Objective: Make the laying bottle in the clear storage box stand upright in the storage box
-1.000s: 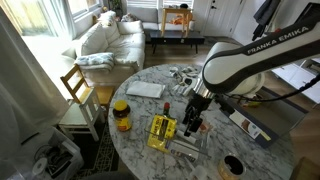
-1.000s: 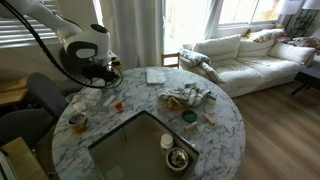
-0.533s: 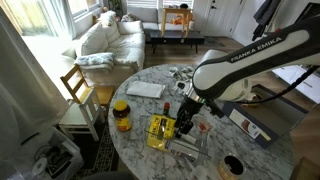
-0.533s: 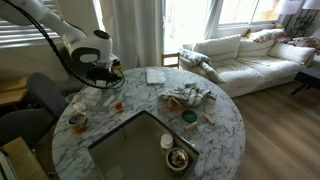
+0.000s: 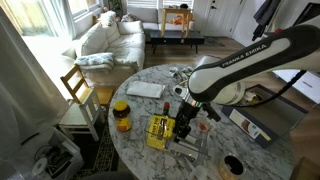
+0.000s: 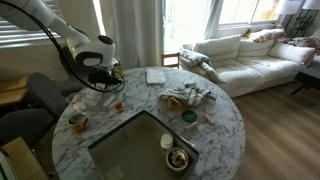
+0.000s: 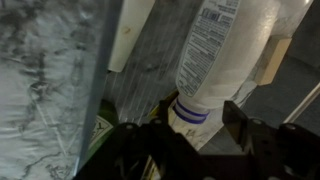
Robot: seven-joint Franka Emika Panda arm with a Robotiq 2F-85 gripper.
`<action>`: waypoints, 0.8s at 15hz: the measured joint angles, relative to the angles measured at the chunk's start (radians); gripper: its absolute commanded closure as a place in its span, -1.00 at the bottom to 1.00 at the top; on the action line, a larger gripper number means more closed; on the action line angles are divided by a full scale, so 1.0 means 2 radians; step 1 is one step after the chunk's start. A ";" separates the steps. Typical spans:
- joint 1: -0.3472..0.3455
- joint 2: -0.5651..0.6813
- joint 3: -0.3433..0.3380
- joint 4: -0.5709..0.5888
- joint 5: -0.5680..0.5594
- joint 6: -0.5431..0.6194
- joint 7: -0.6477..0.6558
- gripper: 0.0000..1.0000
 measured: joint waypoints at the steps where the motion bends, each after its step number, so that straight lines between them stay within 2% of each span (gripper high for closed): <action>1: -0.002 0.004 0.002 0.003 0.000 -0.005 0.000 -0.24; 6: -0.015 0.024 0.012 0.019 0.018 -0.036 -0.014 -0.27; 11: -0.024 0.043 0.012 0.036 0.026 -0.068 -0.023 -0.43; 12: -0.025 0.047 0.012 0.040 0.026 -0.072 -0.023 -0.38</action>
